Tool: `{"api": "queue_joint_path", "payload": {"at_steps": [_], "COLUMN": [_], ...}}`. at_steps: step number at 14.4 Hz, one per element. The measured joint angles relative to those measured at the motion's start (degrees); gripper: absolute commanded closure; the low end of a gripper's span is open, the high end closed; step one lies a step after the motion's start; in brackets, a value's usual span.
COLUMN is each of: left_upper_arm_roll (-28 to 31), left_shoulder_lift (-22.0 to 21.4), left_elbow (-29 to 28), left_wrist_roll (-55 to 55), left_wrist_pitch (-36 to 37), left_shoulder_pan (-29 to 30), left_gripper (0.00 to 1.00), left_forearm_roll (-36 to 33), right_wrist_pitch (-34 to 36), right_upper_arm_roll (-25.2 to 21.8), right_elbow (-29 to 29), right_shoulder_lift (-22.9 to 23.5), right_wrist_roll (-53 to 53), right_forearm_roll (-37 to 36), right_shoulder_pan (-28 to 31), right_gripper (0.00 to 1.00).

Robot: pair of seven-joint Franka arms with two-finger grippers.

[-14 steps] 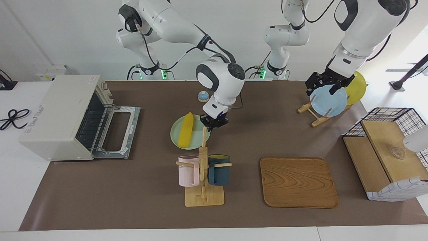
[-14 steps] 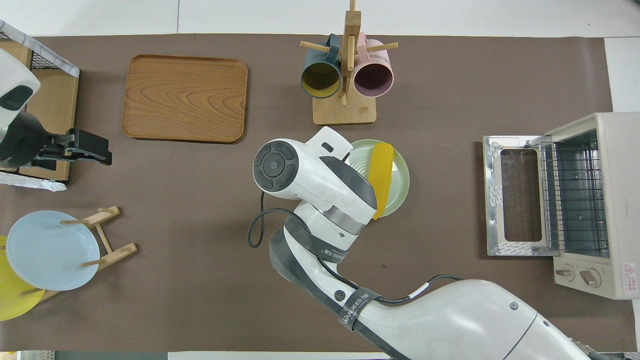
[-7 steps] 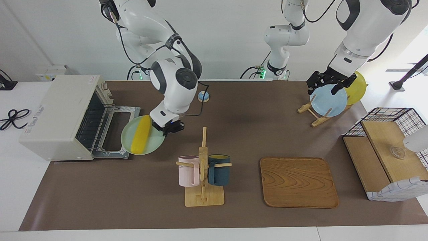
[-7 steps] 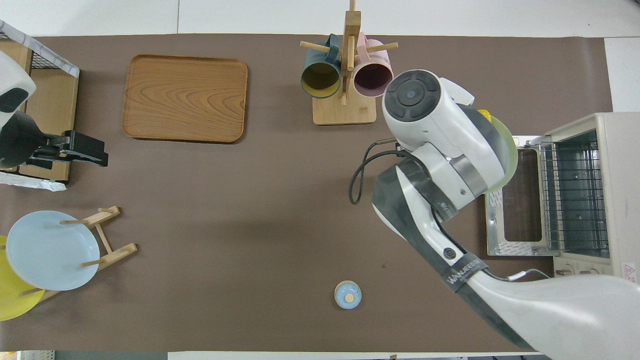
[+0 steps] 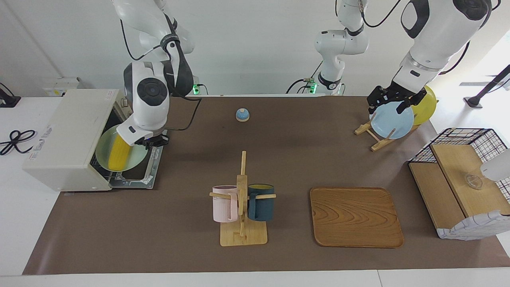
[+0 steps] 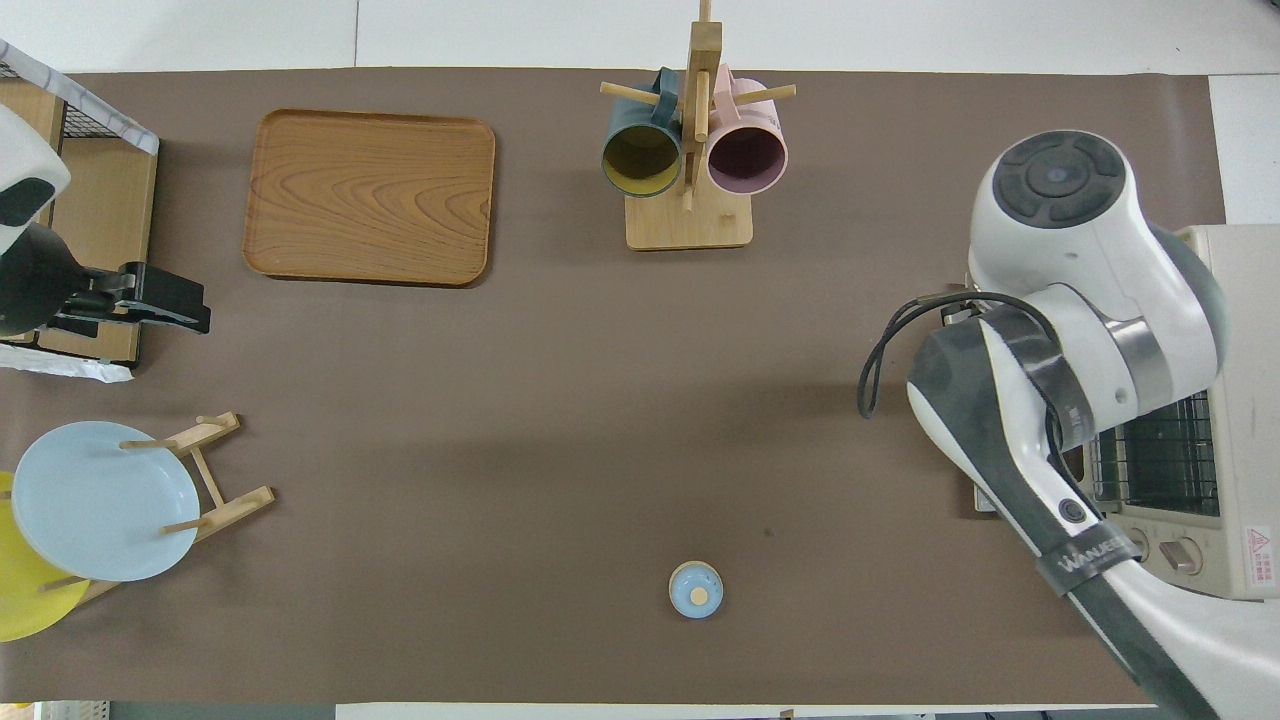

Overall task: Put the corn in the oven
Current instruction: 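Carry the corn with the right gripper into the open oven, then release the corn inside the oven and withdraw the right gripper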

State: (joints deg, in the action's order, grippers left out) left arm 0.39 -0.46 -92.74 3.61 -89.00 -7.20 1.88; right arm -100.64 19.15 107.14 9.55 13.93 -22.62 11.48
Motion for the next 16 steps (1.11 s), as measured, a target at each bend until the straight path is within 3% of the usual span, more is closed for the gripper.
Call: {"api": "queue_joint_path", "payload": {"at_steps": [5, 9, 11, 16], "left_upper_arm_roll": [-0.04, -0.15, -0.15, -0.12], "left_shoulder_lift": [0.01, 0.00, 0.00, 0.00], "left_elbow": [0.00, 0.01, 0.01, 0.01], "left_wrist_roll": [-0.01, -0.01, -0.01, -0.01], "left_wrist_pitch": [-0.04, -0.15, -0.14, -0.14], "left_shoulder_pan": [0.00, 0.00, 0.02, 0.06], "left_gripper": [0.00, 0.00, 0.00, 0.00], "left_forearm_roll": [-0.01, -0.01, -0.01, -0.01], "right_wrist_pitch": [-3.66, -9.30, -11.31, -12.29], "right_upper_arm_roll": [-0.02, 0.00, 0.01, 0.19], "right_elbow": [3.19, 7.85, 9.98, 11.24], "right_shoulder_lift": [-0.12, -1.38, -2.47, -3.09], "right_wrist_roll": [-7.29, -8.16, -8.16, -8.16], "right_forearm_roll": [2.30, 3.37, 4.00, 5.33], "right_shoulder_pan": [7.31, 9.22, 9.26, 9.14], "right_gripper": [1.00, 1.00, 0.85, 0.71]}}
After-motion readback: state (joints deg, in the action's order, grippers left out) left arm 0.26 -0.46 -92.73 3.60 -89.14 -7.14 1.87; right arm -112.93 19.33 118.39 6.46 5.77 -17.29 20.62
